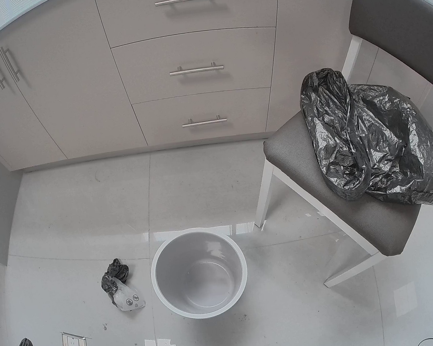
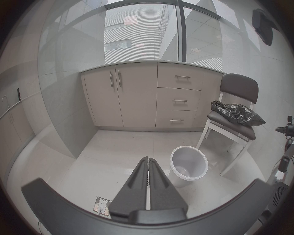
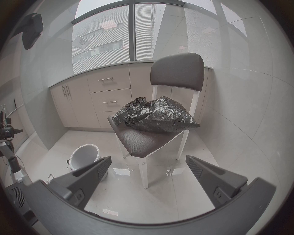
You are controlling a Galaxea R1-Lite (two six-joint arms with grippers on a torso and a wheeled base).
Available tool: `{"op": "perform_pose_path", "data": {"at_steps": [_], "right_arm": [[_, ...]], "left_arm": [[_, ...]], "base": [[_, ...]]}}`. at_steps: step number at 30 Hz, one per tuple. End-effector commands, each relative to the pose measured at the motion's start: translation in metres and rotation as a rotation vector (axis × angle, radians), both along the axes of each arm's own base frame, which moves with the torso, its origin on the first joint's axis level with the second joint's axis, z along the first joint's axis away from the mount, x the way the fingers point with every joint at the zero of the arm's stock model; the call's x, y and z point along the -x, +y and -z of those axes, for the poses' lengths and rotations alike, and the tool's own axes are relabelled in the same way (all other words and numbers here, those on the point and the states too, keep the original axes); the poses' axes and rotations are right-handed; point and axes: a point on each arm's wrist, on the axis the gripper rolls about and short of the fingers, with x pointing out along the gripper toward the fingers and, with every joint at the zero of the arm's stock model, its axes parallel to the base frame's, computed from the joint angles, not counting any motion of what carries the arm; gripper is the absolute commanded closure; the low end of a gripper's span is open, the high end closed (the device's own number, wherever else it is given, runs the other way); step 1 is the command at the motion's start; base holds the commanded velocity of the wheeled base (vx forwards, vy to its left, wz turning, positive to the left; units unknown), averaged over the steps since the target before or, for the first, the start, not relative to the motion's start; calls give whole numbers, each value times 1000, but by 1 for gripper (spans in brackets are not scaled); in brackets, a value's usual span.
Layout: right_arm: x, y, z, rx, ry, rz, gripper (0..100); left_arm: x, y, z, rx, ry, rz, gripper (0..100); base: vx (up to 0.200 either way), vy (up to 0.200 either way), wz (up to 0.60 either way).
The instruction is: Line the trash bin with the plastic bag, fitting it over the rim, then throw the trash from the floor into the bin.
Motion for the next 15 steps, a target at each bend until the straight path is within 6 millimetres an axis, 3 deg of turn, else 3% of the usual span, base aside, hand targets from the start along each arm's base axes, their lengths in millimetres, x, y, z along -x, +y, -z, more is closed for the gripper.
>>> {"op": "perform_pose_path", "data": {"at_steps": [1,3,4,6,8,9,11,15], "right_arm": [[0,0,5,1,-1,2,0],[0,0,3,-4,-15,2,0],[6,0,-25,-66,-128,-20,0],[12,-2,-106,-259,-273,-68,0],[8,-2,-143,-276,-296,-84,0],[2,-1,-153,-201,-282,-84,0],[-16,0,-155,-79,-218,-74,0],[-43,3,-155,-73,-113,-141,0]], "left_arm": [[1,0,1,2,-16,0,100],[1,0,1,2,-14,0,100],[1,0,1,0,-14,0,100],[1,0,1,2,-14,0,100],[1,0,1,-1,-14,1,100],[1,0,1,3,-16,0,100],[1,0,1,8,-14,1,100],[1,0,1,8,-14,-1,100]], "base": [[0,0,0],[0,0,0],[0,0,0],[0,0,0],[0,0,0],[0,0,0],[0,0,0],[0,0,0]]}}
